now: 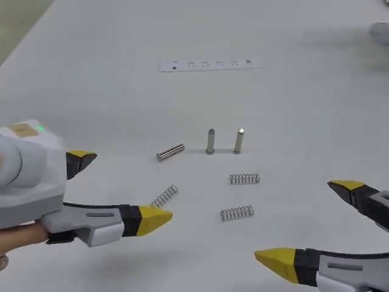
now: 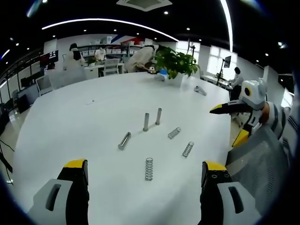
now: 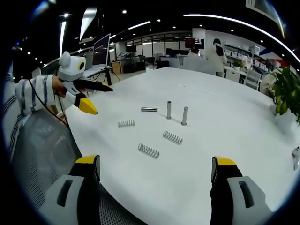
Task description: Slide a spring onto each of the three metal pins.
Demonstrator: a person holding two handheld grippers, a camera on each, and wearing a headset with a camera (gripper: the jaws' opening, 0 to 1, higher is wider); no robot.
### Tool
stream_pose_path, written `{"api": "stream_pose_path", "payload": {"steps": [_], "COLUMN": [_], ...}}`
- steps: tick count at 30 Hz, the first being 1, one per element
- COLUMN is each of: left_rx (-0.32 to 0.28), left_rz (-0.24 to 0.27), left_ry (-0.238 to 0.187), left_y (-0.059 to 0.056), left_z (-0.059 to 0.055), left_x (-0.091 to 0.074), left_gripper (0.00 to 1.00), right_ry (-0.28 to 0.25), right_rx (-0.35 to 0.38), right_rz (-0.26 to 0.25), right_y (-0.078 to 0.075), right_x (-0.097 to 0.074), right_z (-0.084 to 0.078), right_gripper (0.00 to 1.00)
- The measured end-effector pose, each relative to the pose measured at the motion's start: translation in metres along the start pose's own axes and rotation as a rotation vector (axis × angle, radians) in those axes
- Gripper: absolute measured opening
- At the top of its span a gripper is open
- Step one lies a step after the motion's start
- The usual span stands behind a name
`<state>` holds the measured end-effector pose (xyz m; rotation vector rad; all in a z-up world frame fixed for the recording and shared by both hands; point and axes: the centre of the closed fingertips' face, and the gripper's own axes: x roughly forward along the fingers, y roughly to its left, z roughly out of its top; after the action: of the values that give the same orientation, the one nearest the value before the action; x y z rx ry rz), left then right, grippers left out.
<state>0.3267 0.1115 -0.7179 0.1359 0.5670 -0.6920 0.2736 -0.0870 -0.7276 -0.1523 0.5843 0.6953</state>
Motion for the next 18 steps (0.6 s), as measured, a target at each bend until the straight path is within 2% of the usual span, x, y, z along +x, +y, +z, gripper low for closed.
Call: {"api": "stream_pose_path", "payload": {"steps": [6,10,13,18], "left_rx": [0.054,0.052,0.033,0.030], "left_rz": [-0.018,-0.038,-0.050,-0.053], "left_ry": [0.013,0.024,0.012,0.023], "left_y": [0.005,0.008,0.010,0.017], "left_z": [0.008,0.007,0.009,0.006], "left_x": [0.009,0.019,0.024,0.030], "left_gripper": [0.98,0.98,0.98,0.98], "right_ry": [-0.004,-0.018,-0.019,-0.019], "right_rx": [0.007,0.016,0.015,0.021], "right_rz": [-0.022,-0.023,-0.028,-0.031], "right_y": [-0.005,-0.006,-0.007,-0.007], "right_x": [-0.001,-0.003,-0.004,-0.004], "right_z": [0.002,0.004,0.005,0.005], "right_gripper": [0.99,0.99,0.99,0.99]}}
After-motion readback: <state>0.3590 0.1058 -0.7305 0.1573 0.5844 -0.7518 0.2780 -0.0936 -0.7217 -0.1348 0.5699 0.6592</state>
